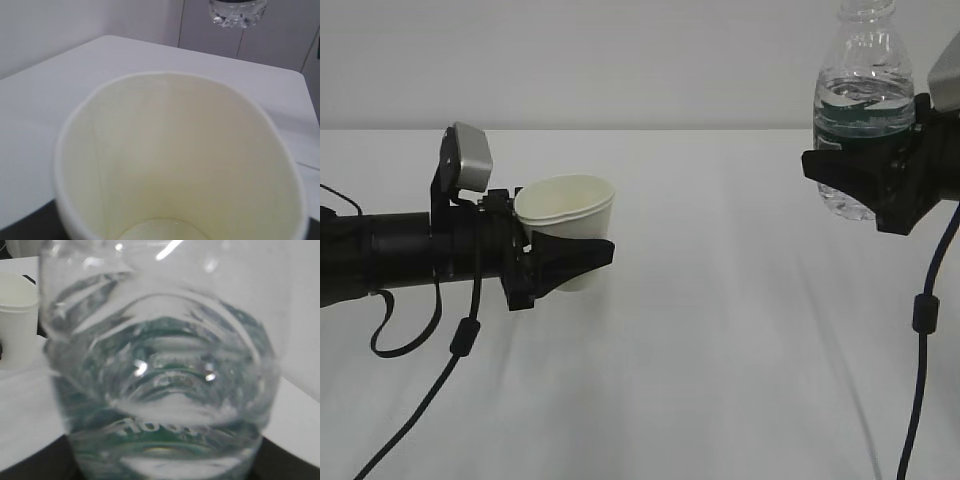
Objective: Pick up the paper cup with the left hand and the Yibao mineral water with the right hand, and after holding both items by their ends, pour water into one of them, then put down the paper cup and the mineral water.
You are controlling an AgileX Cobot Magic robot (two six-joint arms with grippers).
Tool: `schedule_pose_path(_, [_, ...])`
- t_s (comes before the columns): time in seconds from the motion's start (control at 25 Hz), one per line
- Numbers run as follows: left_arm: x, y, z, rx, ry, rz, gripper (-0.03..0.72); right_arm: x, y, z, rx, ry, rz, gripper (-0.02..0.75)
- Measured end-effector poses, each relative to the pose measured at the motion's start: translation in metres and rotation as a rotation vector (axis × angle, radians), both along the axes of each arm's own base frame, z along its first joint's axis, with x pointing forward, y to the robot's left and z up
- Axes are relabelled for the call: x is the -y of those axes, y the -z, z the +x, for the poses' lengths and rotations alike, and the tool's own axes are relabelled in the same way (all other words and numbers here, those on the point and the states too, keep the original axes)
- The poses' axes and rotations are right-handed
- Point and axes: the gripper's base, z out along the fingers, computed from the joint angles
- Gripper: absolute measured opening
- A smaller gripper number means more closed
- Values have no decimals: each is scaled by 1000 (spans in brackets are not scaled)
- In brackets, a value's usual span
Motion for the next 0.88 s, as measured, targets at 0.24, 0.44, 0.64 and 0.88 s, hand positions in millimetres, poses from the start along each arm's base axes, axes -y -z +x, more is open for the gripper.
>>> schedule_pose_path(0.24, [16,-6,-1,32,47,-9,444,0,0,0,8,-4,-9,399])
schedule_pose_path(0.44, [34,-8,-11,32,104,-15,445,0,0,0,18,-9,-21,399])
schedule_pose_path(0.64, [44,-8,-16,27,118,-27,445,0,1,-1,18,-19,-34,399])
schedule_pose_path(0.88, [47,-13,-12,14,110,-47,445,1,2,0,21,-17,-59,399])
